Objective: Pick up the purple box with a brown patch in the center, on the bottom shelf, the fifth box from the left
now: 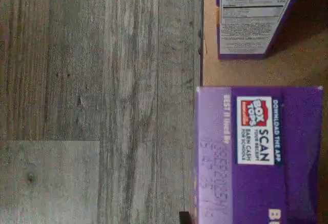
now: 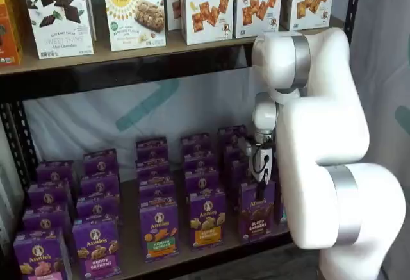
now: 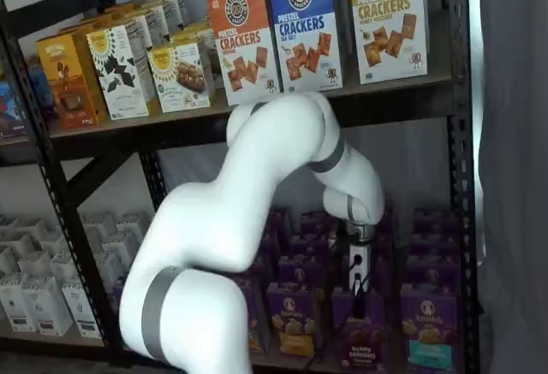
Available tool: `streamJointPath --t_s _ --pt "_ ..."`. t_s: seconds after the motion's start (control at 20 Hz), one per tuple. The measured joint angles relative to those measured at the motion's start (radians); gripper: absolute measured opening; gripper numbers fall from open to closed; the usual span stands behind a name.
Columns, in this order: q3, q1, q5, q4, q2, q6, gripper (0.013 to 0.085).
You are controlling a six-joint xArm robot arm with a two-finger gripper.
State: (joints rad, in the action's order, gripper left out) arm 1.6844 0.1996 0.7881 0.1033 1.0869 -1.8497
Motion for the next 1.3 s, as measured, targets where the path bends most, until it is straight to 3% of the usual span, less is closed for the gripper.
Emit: streamJointPath --t_s 0.2,0.5,0.75,1.3 --pt "-0.023 0.000 0.007 0.001 -0.019 -0.001 0.0370" --pt "-0.123 0.005 0.050 0.064 -0.104 -0.062 0.0370" --pt "-0.276 0.009 0.037 0.086 -0.210 -0.092 0.0370" --pt "-0.694 0.019 -0.060 0.191 -0.479 -0.220 0.0370"
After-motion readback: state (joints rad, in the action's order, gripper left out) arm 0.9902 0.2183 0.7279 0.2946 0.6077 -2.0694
